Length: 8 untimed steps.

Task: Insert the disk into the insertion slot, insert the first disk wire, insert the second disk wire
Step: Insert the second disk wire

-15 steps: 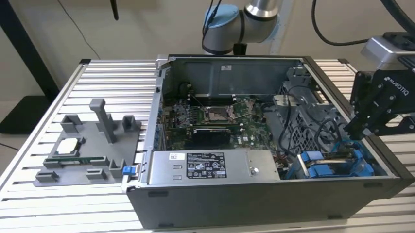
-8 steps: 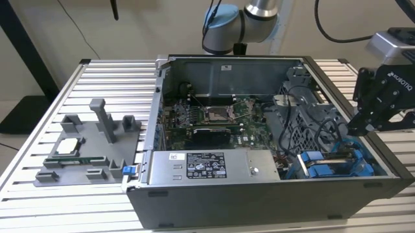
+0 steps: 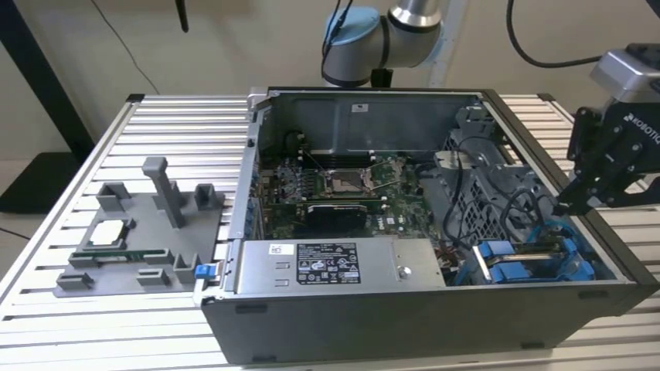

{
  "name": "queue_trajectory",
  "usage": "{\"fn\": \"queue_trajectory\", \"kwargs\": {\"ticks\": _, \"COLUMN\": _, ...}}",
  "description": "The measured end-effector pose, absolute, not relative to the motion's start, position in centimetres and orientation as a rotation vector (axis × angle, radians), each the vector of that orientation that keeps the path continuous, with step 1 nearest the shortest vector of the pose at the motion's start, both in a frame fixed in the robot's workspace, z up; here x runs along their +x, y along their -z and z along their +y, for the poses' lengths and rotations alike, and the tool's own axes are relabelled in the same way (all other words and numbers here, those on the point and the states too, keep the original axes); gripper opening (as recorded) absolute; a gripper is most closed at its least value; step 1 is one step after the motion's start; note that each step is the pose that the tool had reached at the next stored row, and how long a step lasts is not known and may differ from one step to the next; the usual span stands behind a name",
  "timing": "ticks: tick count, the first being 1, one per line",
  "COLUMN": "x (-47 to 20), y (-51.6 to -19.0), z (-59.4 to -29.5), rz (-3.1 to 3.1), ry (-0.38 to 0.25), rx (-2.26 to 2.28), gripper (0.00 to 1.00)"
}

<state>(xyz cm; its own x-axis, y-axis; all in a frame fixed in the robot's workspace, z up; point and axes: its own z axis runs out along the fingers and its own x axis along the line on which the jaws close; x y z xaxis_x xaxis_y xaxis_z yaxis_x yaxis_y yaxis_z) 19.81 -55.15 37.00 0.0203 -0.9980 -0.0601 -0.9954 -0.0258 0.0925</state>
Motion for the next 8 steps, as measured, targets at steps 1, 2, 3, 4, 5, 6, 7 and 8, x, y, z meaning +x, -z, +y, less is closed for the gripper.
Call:
{"fn": "queue_trajectory", "kwargs": {"ticks": 1, "x": 19.82, "y": -36.95, "z": -55.16, "rz": -2.175, "ry": 0.173, "rx": 2.225, "gripper": 1.0}}
{"fn": "queue_trajectory", "kwargs": {"ticks": 2, "x": 19.85, "y": -36.88, "z": -55.15, "rz": -2.175, "ry": 0.177, "rx": 2.225, "gripper": 1.0}}
{"fn": "queue_trajectory", "kwargs": {"ticks": 3, "x": 19.86, "y": -36.83, "z": -55.15, "rz": -2.173, "ry": 0.182, "rx": 2.222, "gripper": 1.0}}
{"fn": "queue_trajectory", "kwargs": {"ticks": 4, "x": 19.88, "y": -36.79, "z": -55.15, "rz": -2.172, "ry": 0.187, "rx": 2.219, "gripper": 1.0}}
{"fn": "queue_trajectory", "kwargs": {"ticks": 5, "x": 19.9, "y": -36.74, "z": -55.14, "rz": -2.17, "ry": 0.193, "rx": 2.217, "gripper": 1.0}}
{"fn": "queue_trajectory", "kwargs": {"ticks": 6, "x": 19.91, "y": -36.71, "z": -55.13, "rz": -2.169, "ry": 0.198, "rx": 2.214, "gripper": 1.0}}
{"fn": "queue_trajectory", "kwargs": {"ticks": 7, "x": 19.93, "y": -36.68, "z": -55.12, "rz": -2.167, "ry": 0.204, "rx": 2.212, "gripper": 1.0}}
{"fn": "queue_trajectory", "kwargs": {"ticks": 8, "x": 19.95, "y": -36.66, "z": -55.11, "rz": -2.167, "ry": 0.21, "rx": 2.209, "gripper": 1.0}}
